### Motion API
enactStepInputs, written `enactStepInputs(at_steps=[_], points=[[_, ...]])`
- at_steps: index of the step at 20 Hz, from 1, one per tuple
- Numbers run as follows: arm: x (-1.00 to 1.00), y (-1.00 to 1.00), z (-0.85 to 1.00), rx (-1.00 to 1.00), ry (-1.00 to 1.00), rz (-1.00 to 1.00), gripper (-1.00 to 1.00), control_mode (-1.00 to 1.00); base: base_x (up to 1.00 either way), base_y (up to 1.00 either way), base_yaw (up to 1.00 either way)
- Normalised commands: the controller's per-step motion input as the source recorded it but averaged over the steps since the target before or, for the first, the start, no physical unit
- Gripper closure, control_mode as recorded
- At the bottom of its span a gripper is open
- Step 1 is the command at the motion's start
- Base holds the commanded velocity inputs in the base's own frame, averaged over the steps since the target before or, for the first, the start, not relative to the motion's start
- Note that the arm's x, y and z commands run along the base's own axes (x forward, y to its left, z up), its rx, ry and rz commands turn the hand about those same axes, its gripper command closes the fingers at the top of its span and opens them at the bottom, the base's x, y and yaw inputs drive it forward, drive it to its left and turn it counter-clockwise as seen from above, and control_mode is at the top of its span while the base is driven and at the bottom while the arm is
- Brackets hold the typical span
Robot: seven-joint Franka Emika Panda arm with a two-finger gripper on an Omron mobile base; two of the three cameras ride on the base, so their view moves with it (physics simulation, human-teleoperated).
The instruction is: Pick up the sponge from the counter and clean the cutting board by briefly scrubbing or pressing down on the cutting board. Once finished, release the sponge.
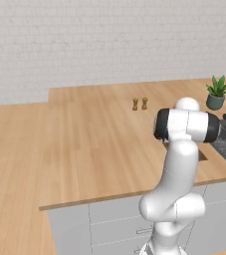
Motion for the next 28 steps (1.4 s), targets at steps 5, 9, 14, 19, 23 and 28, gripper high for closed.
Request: enactStepInputs(at_steps=[5,9,14,19,23,28], points=[[0.04,0.64,0.0,0.0,0.01,0.0,1.0,-1.0,0.0,0.0,0.0],[0.0,0.02,0.0,0.0,0.0,0.0,1.0,-1.0,0.0,0.0,0.0],[0.0,-0.41,0.0,0.0,0.0,-0.01,1.0,-1.0,0.0,0.0,0.0],[0.0,-0.55,0.0,0.0,0.0,-0.01,1.0,-1.0,0.0,0.0,0.0],[-0.24,-0.45,-0.03,0.0,0.0,0.0,1.0,-1.0,0.0,0.0,0.0],[-0.48,-0.45,0.0,0.0,-0.01,0.0,1.0,-1.0,0.0,0.0,0.0]])
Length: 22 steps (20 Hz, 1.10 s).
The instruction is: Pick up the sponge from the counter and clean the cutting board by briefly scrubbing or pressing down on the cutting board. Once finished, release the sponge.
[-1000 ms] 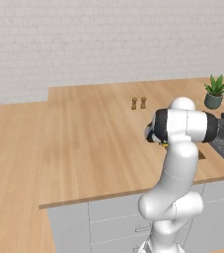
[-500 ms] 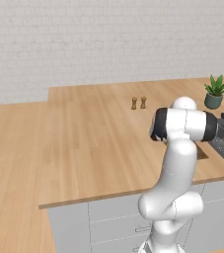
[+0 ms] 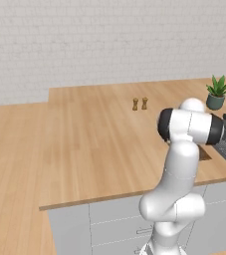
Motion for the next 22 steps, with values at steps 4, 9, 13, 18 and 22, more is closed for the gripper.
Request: enactStepInputs(at_steps=[4,9,13,18,22], points=[[-0.53,-0.57,0.0,0.0,-0.05,0.0,1.0,-1.0,0.0,0.0,0.0],[-0.03,-0.24,-0.03,0.0,-0.09,0.0,1.0,-1.0,0.0,0.0,0.0],[0.0,-0.01,-0.3,0.0,-0.17,0.0,1.0,-1.0,0.0,0.0,0.0],[0.0,0.34,-0.1,0.0,-0.07,0.0,1.0,-1.0,0.0,0.0,0.0],[-0.01,0.46,0.0,0.0,0.0,0.0,1.0,-1.0,0.0,0.0,0.0]])
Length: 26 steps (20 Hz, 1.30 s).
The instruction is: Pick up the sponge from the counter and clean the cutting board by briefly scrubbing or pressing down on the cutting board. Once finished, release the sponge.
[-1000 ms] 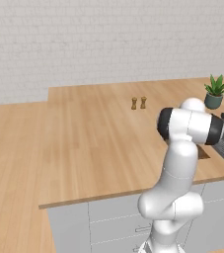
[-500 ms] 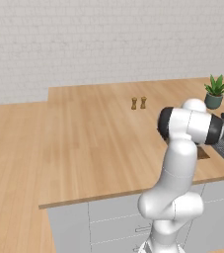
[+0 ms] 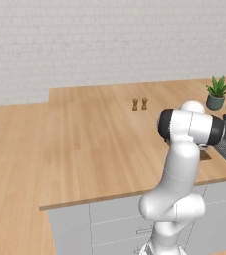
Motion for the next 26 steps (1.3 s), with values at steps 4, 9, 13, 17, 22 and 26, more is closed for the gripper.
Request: enactStepInputs(at_steps=[4,9,13,17,22,26], points=[[-0.01,0.43,0.0,0.0,0.0,0.0,1.0,-1.0,0.0,0.0,0.0],[0.0,0.4,0.0,0.0,0.0,0.0,1.0,-1.0,0.0,0.0,0.0],[0.0,0.17,0.06,0.0,0.01,0.0,1.0,-1.0,0.0,0.0,0.0],[0.0,-0.19,0.0,0.01,0.0,0.0,1.0,-1.0,0.0,0.0,0.0],[0.0,-0.54,0.0,0.04,0.0,-0.02,1.0,-1.0,0.0,0.0,0.0],[0.0,-0.71,0.0,0.05,0.0,-0.02,1.0,-1.0,0.0,0.0,0.0]])
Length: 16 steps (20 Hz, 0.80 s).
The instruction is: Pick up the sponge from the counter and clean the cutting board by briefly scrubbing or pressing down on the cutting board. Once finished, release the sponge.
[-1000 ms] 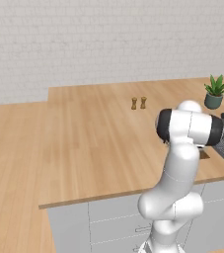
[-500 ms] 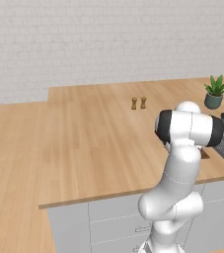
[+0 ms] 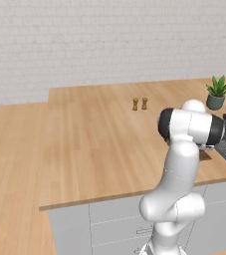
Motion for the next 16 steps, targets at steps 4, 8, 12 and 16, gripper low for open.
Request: enactStepInputs(at_steps=[4,8,12,16], points=[[0.0,-0.61,0.0,0.05,0.0,0.0,1.0,-1.0,0.0,0.0,0.0],[0.01,-0.04,0.0,0.02,0.0,-0.01,1.0,-1.0,0.0,0.0,0.0],[0.06,0.55,0.0,0.0,0.0,-0.04,1.0,-1.0,0.0,0.0,0.0],[0.02,0.8,0.0,0.0,0.0,-0.05,1.0,-1.0,0.0,0.0,0.0]])
